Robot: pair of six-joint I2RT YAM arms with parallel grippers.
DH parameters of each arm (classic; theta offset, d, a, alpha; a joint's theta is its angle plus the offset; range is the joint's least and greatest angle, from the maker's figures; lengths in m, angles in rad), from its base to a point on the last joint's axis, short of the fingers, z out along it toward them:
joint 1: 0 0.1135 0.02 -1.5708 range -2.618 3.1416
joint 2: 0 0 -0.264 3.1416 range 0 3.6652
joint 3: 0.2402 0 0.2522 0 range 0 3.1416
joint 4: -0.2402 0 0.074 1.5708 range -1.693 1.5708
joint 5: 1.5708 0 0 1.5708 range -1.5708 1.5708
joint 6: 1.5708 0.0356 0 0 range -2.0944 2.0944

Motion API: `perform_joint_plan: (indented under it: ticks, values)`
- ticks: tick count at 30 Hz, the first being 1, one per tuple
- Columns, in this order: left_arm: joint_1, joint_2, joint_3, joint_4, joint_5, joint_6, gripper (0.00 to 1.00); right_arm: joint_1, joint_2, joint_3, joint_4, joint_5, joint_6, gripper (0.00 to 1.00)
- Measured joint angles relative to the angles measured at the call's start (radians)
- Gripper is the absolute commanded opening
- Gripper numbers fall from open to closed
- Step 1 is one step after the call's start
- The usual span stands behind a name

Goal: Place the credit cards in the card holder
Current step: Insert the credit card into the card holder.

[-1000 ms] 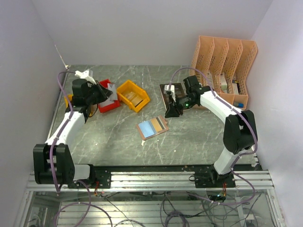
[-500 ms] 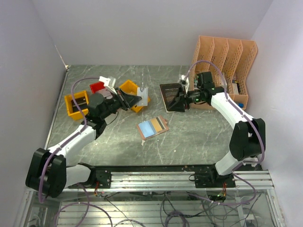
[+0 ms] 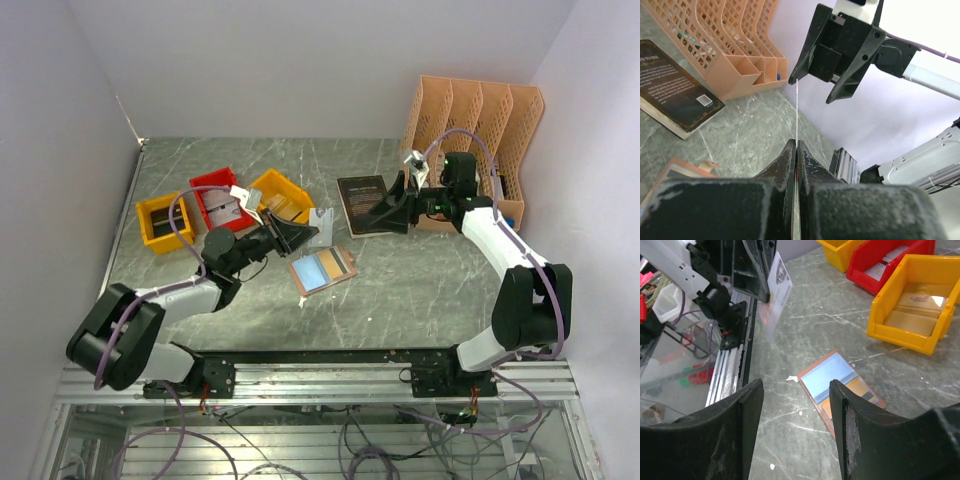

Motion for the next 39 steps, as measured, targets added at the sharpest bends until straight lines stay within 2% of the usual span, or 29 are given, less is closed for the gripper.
perform_joint_plan:
  ticks: [4,12,29,39]
  values:
    - [-0.012,0.074,-0.041,0.133,0.0,-0.024,0.07,-0.007,0.0,-0.021,0.064,-0.036,0.059,0.56]
    - [-0.031,0.114,-0.066,0.257,-0.004,-0.029,0.07,-0.007,0.002,-0.026,0.111,-0.061,0.115,0.56]
    - [-0.094,0.158,-0.067,0.284,-0.024,-0.003,0.07,-0.006,0.021,-0.032,0.141,-0.064,0.175,0.56]
    - [-0.134,0.168,-0.066,0.285,-0.027,0.027,0.07,0.036,0.021,-0.077,0.257,-0.055,0.302,0.53]
